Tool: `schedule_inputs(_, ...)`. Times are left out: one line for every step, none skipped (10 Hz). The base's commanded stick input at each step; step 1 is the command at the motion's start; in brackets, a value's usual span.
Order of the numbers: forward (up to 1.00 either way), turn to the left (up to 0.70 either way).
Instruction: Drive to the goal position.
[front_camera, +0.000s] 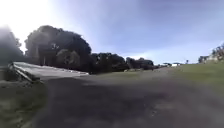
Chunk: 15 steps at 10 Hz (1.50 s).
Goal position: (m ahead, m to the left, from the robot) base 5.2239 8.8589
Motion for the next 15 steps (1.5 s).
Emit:
schedule_inputs(1.00,0.00)
schedule_inputs(1.00,0.00)
schedule_inputs(1.00,0.04)
schedule_inputs(1.00,0.22)
schedule_inputs(1.00,0.27)
schedule_inputs(1.00,0.27)
schedule_inputs(1.00,0.27)
schedule_inputs(1.00,0.27)
schedule_inputs(1.00,0.27)
schedule_inputs(1.00,0.27)
schedule_inputs(1.00,0.27)
schedule_inputs(1.00,0.27)
schedule_inputs(1.00,0.27)
schedule_inputs(1.00,0.27)
schedule_inputs(1.00,0.27)
